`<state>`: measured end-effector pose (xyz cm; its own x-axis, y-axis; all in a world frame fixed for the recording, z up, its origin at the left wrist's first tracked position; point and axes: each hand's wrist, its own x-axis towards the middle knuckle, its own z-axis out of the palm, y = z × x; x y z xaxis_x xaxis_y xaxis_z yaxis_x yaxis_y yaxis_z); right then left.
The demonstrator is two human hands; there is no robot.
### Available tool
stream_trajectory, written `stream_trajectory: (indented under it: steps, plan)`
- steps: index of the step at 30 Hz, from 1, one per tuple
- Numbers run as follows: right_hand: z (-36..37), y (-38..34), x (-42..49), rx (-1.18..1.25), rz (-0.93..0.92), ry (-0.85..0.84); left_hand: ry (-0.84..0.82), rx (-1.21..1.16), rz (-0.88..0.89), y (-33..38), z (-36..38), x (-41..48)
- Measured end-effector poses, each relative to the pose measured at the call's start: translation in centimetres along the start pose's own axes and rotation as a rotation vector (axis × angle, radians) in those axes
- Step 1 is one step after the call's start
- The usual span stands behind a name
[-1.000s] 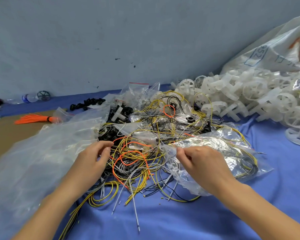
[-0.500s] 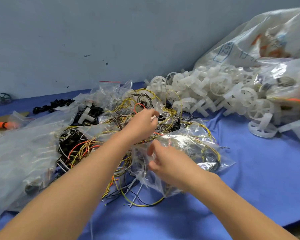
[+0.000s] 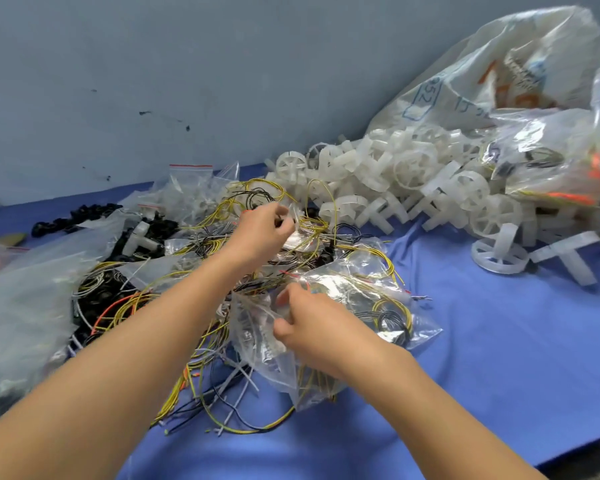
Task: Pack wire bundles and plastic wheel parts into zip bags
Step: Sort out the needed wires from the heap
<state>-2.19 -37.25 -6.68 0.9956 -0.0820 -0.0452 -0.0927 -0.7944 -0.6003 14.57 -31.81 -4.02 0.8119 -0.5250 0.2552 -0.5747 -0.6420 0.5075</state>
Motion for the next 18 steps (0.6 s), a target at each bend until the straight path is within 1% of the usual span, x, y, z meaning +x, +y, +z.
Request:
stream_trajectory:
  steps: [1,2,3,4,5,6,7,9,11,13,14,15,16,18]
  plan:
    - [0.0,0.0,0.1,0.002,0.004,0.017,0.029,-0.229,-0.062,0.2,-1.1,-1.2]
    - [-0.1,-0.1,0.2,0.008,0.007,0.041,0.020,-0.516,-0.143,0.3,-2.1,-2.7]
    - [-0.1,-0.3,0.2,0.020,0.012,0.063,-0.028,-0.790,-0.221,0.4,-3.2,-4.6]
    - [-0.1,-0.4,0.2,0.037,0.022,0.081,-0.089,-0.988,-0.273,0.3,-4.1,-6.7]
    - [-0.1,-0.5,0.3,0.057,0.035,0.096,-0.156,-1.077,-0.299,0.0,-4.7,-8.9]
    - [-0.1,-0.7,0.2,0.079,0.049,0.111,-0.230,-1.078,-0.304,-0.4,-5.1,-11.1]
    - [-0.1,-0.8,0.2,0.098,0.061,0.130,-0.302,-1.026,-0.293,-0.8,-5.4,-13.0]
    - [0.0,-1.2,-0.1,0.130,0.085,0.180,-0.405,-0.823,-0.247,-1.6,-5.4,-15.7]
    - [0.3,-1.7,-0.4,0.159,0.095,0.223,-0.433,-0.539,-0.167,-2.0,-5.3,-16.9]
    - [0.7,-2.4,-0.9,0.159,0.068,0.265,-0.417,-0.240,-0.038,-2.0,-5.3,-17.0]
    - [0.9,-2.7,-1.2,0.141,0.045,0.291,-0.401,-0.162,0.003,-1.7,-5.3,-16.8]
    - [1.1,-2.9,-1.5,0.109,0.019,0.320,-0.383,-0.144,0.015,-1.4,-5.2,-16.7]
    - [1.3,-3.1,-1.8,0.071,-0.009,0.353,-0.372,-0.183,-0.006,-1.1,-5.1,-16.4]
    - [1.3,-3.2,-2.3,0.015,-0.057,0.412,-0.380,-0.384,-0.111,-0.4,-4.6,-16.0]
